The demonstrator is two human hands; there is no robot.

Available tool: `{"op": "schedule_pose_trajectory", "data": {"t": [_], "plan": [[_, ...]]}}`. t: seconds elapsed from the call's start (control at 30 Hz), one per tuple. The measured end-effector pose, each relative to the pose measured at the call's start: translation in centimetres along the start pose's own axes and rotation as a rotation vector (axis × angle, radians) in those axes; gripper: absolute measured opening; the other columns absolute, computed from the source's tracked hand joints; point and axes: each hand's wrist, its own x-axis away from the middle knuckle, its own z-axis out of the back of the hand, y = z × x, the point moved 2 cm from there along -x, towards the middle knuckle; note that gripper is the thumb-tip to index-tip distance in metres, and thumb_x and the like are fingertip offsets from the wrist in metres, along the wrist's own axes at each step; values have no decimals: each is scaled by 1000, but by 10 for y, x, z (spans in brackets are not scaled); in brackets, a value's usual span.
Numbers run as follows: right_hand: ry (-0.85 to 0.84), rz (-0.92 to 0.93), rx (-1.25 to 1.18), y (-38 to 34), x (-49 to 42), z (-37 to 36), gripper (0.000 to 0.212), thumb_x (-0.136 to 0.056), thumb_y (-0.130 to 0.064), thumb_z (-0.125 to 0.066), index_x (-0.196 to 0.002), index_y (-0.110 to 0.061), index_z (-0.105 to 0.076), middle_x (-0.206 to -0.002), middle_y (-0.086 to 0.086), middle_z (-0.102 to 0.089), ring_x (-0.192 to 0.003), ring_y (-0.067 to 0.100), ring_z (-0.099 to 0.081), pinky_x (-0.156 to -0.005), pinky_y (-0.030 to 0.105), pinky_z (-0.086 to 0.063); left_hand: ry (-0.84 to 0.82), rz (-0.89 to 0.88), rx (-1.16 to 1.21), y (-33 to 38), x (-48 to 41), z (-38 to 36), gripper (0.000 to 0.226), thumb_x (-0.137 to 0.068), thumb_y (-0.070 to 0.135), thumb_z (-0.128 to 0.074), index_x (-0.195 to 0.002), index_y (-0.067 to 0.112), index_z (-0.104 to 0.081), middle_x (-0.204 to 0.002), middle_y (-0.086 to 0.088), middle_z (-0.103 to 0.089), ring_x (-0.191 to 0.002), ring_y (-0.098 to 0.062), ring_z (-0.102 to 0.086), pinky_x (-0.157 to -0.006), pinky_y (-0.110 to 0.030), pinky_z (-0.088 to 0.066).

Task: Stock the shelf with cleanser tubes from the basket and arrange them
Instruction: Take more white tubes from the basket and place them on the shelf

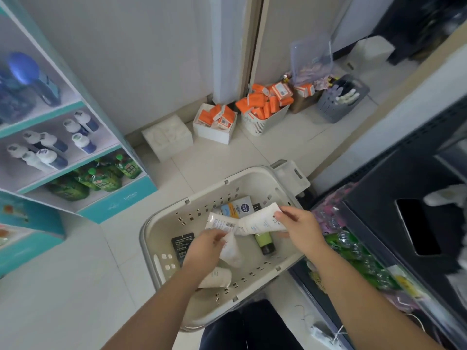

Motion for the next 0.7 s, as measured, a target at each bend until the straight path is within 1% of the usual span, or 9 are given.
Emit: {"op": "schedule_pose_trajectory", "data": {"t": [0.13, 0.2, 0.27, 0.33, 0.4, 0.47, 0.53, 0.6, 0.7], "plan": [[53, 11, -180, -22, 21, 26, 19, -95, -13, -59, -111, -16, -67, -107, 2, -67, -106, 20, -62, -65, 31, -62, 37, -219, -20, 35, -3, 41, 23, -97, 22, -54, -117, 23, -65, -106, 7, -59, -98, -10, -58, -83, -24, -43], [62, 54, -188, -34, 33, 42, 14, -95, -13, -59, -98, -23, -69, -103, 1, -69, -103, 19, -65, -65, 33, -62, 34, -319, 23, 63, -2, 59, 21, -96, 20, -57, -114, 23, -67, -98, 8, -57, -92, -3, -56, -78, -16, -39], [64, 103, -174, -49, 48, 61, 19, -95, -14, -59, -90, -29, -70, -97, -2, -71, -98, 17, -67, -66, 37, -62, 26, -411, 82, 97, 4, 74, 17, -95, 19, -60, -105, 29, -68, -94, 10, -58, -84, 5, -54, -75, -11, -39], [81, 148, -173, -65, 66, 82, 20, -94, -13, -60, -88, -28, -71, -91, 0, -71, -86, 17, -68, -56, 31, -59, -31, -485, 143, 135, 15, 84, 17, -94, 20, -61, -95, 37, -66, -93, 11, -59, -75, 4, -55, -70, -12, -42], [101, 181, -180, -78, 86, 106, 17, -94, -12, -60, -89, -23, -73, -91, 8, -68, -68, 15, -66, -45, 23, -50, -113, -550, 152, 172, 27, 86, 18, -94, 22, -62, -92, 39, -67, -94, 8, -63, -74, 2, -58, -70, -11, -44], [109, 199, -163, -85, 109, 133, 12, -93, -17, -63, -93, -19, -75, -94, 12, -65, -63, 23, -67, -47, 36, -53, -191, -608, 159, 206, 40, 82, 14, -93, 24, -63, -95, 35, -72, -96, 7, -66, -82, -8, -64, -79, -23, -51], [132, 223, -108, -86, 135, 161, 14, -92, -24, -63, -98, -20, -75, -91, 6, -68, -72, 35, -69, -58, 55, -57, -269, -663, 159, 240, 55, 72, 12, -92, 26, -65, -95, 33, -75, -96, 6, -70, -86, -20, -66, -80, -35, -53], [187, 259, -44, -84, 166, 191, 14, -93, -24, -62, -98, -22, -75, -88, -4, -70, -79, 26, -70, -68, 54, -58, -345, -722, 149, 273, 75, 53, 12, -92, 22, -66, -93, 30, -75, -90, 6, -72, -79, -14, -65, -71, -29, -52], [267, 293, -23, -70, 218, 233, 15, -93, -20, -61, -95, -23, -76, -88, -7, -72, -81, 20, -69, -68, 48, -59, -436, -817, 117, 320, 114, 16, 16, -89, 17, -68, -87, 31, -75, -82, 7, -71, -73, -10, -62, -67, -24, -49]]}}
